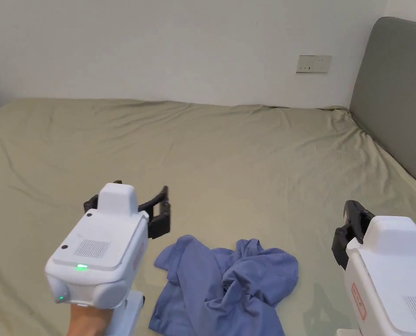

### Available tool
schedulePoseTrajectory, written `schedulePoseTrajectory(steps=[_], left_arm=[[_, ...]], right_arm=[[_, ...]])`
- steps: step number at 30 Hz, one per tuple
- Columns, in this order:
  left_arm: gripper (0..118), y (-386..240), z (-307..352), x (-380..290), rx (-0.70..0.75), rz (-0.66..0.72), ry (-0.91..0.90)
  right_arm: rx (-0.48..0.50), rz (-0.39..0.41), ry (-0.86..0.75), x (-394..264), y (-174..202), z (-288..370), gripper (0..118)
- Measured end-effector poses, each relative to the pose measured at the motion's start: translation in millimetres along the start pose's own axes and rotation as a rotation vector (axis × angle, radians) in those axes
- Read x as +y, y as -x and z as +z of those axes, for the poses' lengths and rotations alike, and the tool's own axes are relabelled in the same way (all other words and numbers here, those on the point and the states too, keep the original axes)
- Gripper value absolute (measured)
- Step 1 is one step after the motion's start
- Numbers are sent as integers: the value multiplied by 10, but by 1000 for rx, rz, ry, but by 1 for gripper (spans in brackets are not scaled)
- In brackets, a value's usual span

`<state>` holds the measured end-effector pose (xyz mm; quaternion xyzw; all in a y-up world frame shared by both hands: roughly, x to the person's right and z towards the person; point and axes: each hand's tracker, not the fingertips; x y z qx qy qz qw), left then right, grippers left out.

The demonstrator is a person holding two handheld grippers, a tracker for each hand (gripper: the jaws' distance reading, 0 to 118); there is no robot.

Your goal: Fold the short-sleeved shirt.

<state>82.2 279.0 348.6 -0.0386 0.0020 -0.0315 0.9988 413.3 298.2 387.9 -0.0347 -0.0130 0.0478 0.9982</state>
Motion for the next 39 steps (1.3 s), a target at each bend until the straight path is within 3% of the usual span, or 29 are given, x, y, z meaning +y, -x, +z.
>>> schedulePoseTrajectory(steps=[2,3,11,16,20,26,28,30,31,32,34,36,38,39], left_arm=[[19,99,39,-51,36,2,-7],[0,169,57,-61,24,7,-3],[0,364,59,-126,37,59,67],[0,334,-287,-242,13,125,446],[0,285,-551,-616,-97,245,659],[2,-51,-746,-1241,-198,245,892],[37,-162,-804,-1392,-185,238,922],[101,-256,-791,-1500,-176,214,964],[114,-305,-806,-1539,-161,207,973],[114,-340,-807,-1558,-149,198,966],[99,-384,-780,-1613,-133,167,952],[64,-425,-814,-1709,-117,121,975],[62,-445,-753,-1759,-105,68,947],[54,-466,-735,-1733,-109,54,934]], right_arm=[[5,1,-3,9,24,-5,1],[6,0,-4,26,39,2,1],[14,-2,-4,9,58,-34,1],[14,0,13,-61,33,-77,1],[13,-2,34,-135,3,-114,1],[3,-3,67,-249,-71,-179,1],[-1,-3,78,-282,-99,-197,1],[-5,-4,87,-321,-129,-219,1],[-7,-5,93,-346,-145,-231,1],[-9,-6,98,-362,-154,-243,1],[-14,-6,109,-412,-175,-280,1],[-16,-12,126,-464,-192,-324,1],[-16,-16,141,-515,-207,-381,1],[-16,-15,150,-539,-205,-411,1]])
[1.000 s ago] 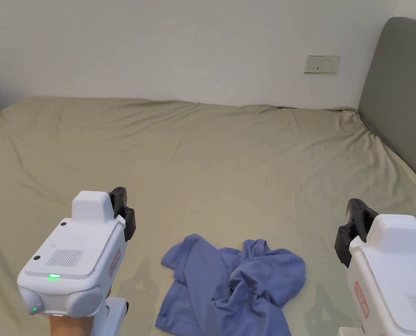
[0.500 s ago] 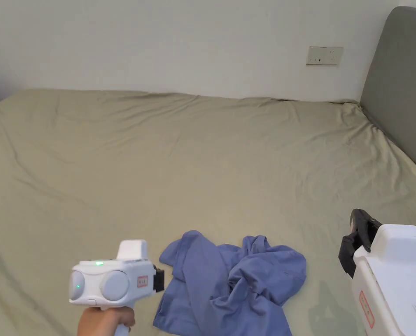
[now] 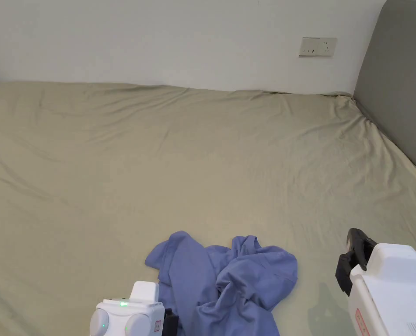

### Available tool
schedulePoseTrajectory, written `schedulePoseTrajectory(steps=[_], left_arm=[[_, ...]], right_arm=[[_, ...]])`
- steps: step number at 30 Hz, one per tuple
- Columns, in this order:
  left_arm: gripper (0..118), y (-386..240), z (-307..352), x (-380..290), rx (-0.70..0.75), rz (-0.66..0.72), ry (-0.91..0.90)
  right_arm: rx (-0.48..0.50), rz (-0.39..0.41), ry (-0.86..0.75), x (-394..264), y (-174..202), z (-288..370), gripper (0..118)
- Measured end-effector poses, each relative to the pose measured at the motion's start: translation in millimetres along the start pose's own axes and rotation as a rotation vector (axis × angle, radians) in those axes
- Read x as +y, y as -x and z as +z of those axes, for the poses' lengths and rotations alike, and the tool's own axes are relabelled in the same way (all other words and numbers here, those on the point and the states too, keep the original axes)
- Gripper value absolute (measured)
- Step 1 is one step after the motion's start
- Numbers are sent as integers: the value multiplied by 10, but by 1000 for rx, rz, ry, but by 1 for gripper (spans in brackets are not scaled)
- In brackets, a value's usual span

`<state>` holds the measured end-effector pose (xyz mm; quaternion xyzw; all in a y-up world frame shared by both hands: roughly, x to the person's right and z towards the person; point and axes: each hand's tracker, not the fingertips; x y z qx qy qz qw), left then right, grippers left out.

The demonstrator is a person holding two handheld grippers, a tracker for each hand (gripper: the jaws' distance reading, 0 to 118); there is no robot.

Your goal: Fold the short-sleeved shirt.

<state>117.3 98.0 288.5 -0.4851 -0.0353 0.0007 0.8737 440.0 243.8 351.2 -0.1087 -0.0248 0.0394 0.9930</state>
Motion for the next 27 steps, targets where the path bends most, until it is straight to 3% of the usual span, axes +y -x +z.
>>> schedulePoseTrajectory(steps=[3,4,5,7,9,11,13,14,17,20,22,23,24,25,27], left_arm=[[2,-4,90,-20,-33,-35,-17],[2,15,119,-3,-105,-25,-26],[2,1,150,5,-82,-9,-31],[2,38,272,-13,-89,-24,-84],[2,65,397,-26,-107,-24,-129],[2,80,494,-33,-182,-11,-166],[2,89,543,-39,-197,-9,-182],[2,101,555,-35,-205,-3,-186],[2,107,561,-30,-218,10,-186],[2,128,535,-52,-224,12,-185],[2,158,533,-53,-231,21,-181],[2,179,539,-54,-238,31,-180],[2,205,550,-50,-250,50,-181],[2,232,563,-37,-261,66,-182],[2,286,600,14,-280,103,-187]], right_arm=[[8,3,52,-60,-13,-240,4],[14,-3,85,-79,-14,-357,8],[19,-1,131,-103,-22,-518,13],[34,-27,213,-149,-33,-861,40],[65,-39,331,-219,-24,-1258,75],[82,-46,439,-343,7,-1648,81],[95,-53,538,-509,66,-2010,112],[110,-57,586,-587,91,-2153,115],[121,-45,728,-895,204,-2506,109],[138,26,827,-1074,413,-2535,79],[117,51,715,-1034,486,-2381,69],[159,36,739,-999,497,-2359,48],[220,-3,754,-1027,442,-2361,7],[232,-24,754,-992,465,-2314,7],[205,59,698,-891,469,-2212,7]])
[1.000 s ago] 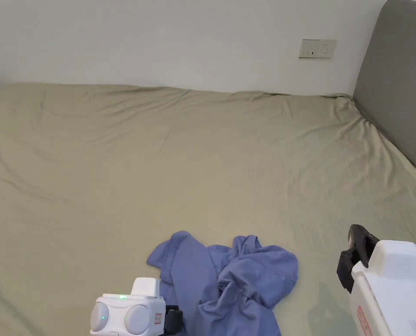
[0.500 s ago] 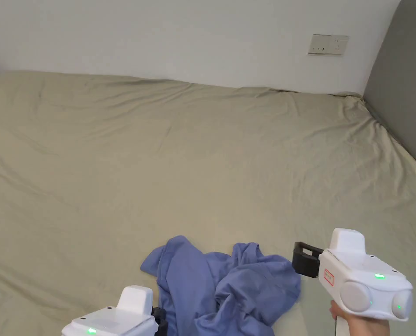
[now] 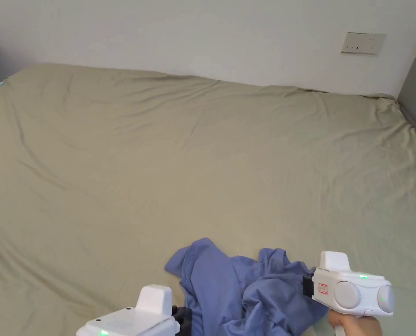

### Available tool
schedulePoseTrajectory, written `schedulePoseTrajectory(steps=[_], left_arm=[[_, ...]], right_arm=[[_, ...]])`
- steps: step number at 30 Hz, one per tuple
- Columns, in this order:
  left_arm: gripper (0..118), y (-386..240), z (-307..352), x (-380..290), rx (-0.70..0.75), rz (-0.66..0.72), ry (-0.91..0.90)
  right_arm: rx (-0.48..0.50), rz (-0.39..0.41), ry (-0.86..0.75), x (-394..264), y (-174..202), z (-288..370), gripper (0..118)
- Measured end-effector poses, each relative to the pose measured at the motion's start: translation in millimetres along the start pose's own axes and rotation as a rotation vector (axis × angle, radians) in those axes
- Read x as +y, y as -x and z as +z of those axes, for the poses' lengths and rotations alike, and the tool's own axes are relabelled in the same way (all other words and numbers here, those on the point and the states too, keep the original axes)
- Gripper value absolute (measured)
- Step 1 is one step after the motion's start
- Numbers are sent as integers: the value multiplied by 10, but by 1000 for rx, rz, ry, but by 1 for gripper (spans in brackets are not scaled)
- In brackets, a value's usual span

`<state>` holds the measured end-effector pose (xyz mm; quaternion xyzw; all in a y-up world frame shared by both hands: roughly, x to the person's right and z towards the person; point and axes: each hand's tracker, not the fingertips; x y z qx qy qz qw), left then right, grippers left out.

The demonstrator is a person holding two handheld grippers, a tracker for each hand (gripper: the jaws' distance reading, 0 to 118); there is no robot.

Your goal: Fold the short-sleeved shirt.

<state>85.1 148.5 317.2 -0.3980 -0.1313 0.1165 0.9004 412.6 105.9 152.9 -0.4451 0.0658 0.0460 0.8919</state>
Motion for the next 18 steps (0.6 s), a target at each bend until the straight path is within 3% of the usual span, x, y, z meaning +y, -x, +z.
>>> schedulePoseTrajectory(steps=[4,8,18], left_arm=[[2,109,178,257,-39,76,-68],[2,246,470,760,-4,54,-192],[2,740,1359,2720,283,-49,-503]], right_arm=[[9,-45,-165,244,-180,590,7],[-27,25,-314,704,-365,1282,7],[-180,46,-590,2004,-766,2366,7]])
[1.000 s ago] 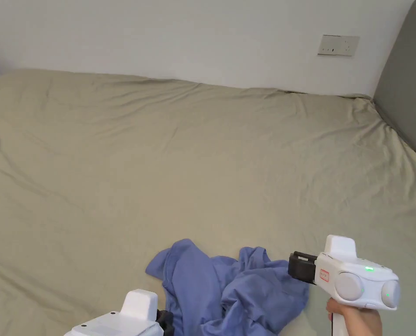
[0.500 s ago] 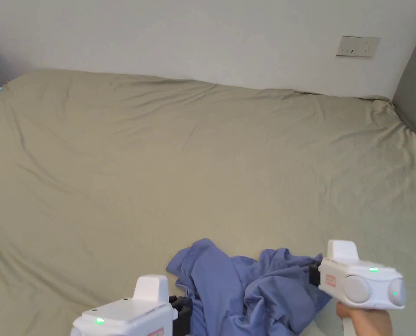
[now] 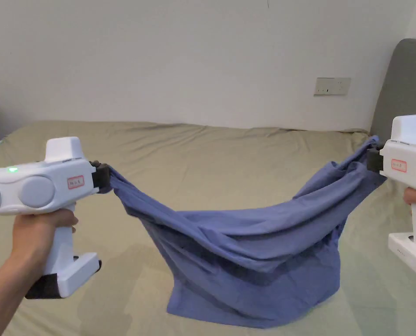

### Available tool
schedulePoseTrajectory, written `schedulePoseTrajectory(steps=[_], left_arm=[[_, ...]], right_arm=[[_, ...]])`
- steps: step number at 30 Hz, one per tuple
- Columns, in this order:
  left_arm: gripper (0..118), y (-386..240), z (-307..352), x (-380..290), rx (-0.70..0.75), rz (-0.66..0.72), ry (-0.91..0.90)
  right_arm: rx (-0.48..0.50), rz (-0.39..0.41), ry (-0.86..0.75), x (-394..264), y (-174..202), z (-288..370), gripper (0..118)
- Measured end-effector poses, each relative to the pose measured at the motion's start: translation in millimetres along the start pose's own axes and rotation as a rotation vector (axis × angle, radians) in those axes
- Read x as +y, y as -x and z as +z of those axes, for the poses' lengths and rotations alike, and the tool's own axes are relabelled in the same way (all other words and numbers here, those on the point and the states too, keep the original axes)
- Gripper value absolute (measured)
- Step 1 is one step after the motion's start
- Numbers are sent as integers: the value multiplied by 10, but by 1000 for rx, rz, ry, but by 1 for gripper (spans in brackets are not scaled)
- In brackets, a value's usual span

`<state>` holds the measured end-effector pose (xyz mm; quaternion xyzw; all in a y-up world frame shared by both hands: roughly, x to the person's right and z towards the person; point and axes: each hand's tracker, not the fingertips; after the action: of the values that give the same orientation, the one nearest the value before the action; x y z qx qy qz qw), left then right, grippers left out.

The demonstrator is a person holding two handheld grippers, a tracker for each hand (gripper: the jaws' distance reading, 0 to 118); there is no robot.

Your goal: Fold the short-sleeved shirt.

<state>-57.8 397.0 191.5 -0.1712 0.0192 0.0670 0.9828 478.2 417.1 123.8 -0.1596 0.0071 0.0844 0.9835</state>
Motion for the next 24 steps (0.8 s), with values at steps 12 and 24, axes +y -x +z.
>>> schedulePoseTrajectory(steps=[12,24], left_arm=[[2,-65,-537,1537,257,-117,-241],[2,329,-1108,260,306,-102,-21]], right_arm=[[-43,-106,-147,973,-219,-316,7],[16,-121,33,-232,214,-738,7]])
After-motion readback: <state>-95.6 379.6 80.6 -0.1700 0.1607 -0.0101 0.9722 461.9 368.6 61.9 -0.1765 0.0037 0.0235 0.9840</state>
